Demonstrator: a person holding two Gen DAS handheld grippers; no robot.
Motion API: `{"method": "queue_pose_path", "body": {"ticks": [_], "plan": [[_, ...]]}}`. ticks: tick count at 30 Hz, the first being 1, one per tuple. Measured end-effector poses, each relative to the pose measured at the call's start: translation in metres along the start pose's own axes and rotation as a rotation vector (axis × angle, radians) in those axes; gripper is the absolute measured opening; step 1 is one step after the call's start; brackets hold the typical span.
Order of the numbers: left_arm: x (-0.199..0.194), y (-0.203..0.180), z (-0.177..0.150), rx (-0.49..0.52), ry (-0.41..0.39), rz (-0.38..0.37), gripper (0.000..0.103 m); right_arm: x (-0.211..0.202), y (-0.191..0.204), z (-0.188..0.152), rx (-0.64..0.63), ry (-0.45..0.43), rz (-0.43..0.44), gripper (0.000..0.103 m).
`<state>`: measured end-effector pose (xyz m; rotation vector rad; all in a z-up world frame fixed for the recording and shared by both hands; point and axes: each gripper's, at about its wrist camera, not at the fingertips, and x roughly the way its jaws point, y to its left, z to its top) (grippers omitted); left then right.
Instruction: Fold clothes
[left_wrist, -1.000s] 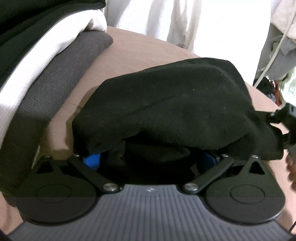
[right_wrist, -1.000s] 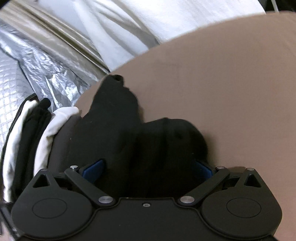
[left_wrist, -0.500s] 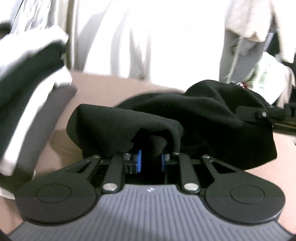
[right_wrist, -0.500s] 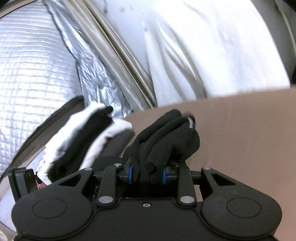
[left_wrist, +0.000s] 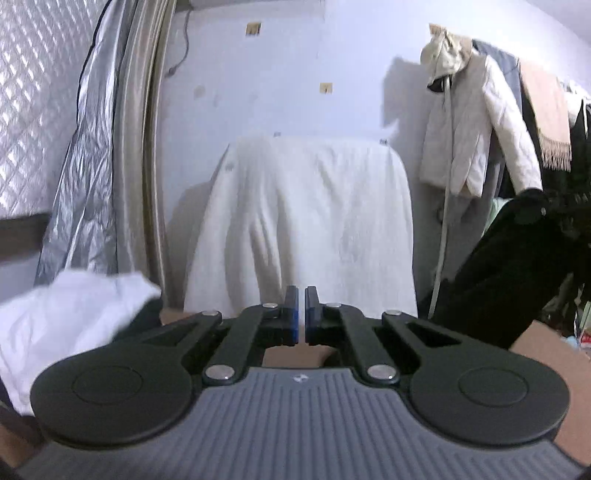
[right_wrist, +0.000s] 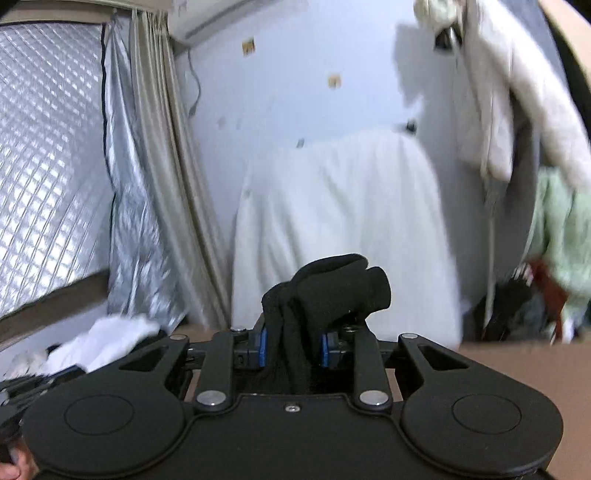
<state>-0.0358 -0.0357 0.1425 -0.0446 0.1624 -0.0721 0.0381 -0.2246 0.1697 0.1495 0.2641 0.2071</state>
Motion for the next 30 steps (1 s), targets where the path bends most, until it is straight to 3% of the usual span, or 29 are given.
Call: {"method": "queue_pose_path", "body": {"ticks": [2, 5, 6, 7, 8, 9, 10, 11, 13, 17, 21, 26, 29, 30], "plan": [[0.008, -0.004, 0.000, -0.001, 0.049, -0.039, 0.003, 0.003, 0.000, 0.021, -0.034, -0.006, -0.037, 0.028], [0.022, -0.012, -0.011, 0.015, 0.142, -0.091, 0.008, 0.024, -0.005, 0.024, -0.078, 0.028, -0.150, 0.028], [0.028, -0.017, -0.024, 0.040, 0.174, -0.090, 0.016, 0.029, -0.010, 0.021, -0.083, 0.043, -0.186, 0.028], [0.034, -0.022, -0.036, 0.064, 0.205, -0.088, 0.043, 0.035, -0.018, 0.014, -0.095, 0.064, -0.235, 0.028], [0.042, -0.023, -0.051, 0.076, 0.245, -0.077, 0.061, 0.042, -0.027, 0.003, -0.117, 0.091, -0.300, 0.029], [0.051, -0.021, -0.067, 0.080, 0.291, -0.062, 0.087, 0.051, -0.037, -0.008, -0.144, 0.120, -0.387, 0.035], [0.059, -0.020, -0.083, 0.084, 0.337, -0.046, 0.088, 0.060, -0.050, -0.022, -0.164, 0.155, -0.476, 0.053], [0.068, -0.019, -0.099, 0.089, 0.382, -0.030, 0.088, 0.068, -0.063, -0.037, -0.183, 0.190, -0.565, 0.058], [0.086, -0.010, -0.123, 0.067, 0.505, -0.014, 0.088, 0.083, -0.090, -0.065, -0.206, 0.258, -0.717, 0.059], [0.101, 0.003, -0.148, -0.003, 0.654, -0.007, 0.088, 0.080, -0.119, -0.117, -0.043, 0.360, -0.565, 0.059], [0.095, -0.027, -0.178, 0.097, 0.772, 0.031, 0.088, 0.084, -0.112, -0.161, -0.009, 0.468, -0.410, 0.059], [0.074, -0.084, -0.206, 0.199, 0.772, -0.145, 0.088, 0.089, -0.101, -0.213, 0.020, 0.595, -0.224, 0.059], [0.073, -0.105, -0.217, 0.258, 0.790, -0.214, 0.090, 0.090, -0.089, -0.204, -0.118, 0.591, -0.246, 0.060], [0.076, -0.111, -0.224, 0.285, 0.803, -0.220, 0.094, 0.089, -0.089, -0.200, -0.140, 0.580, -0.252, 0.061]]}}
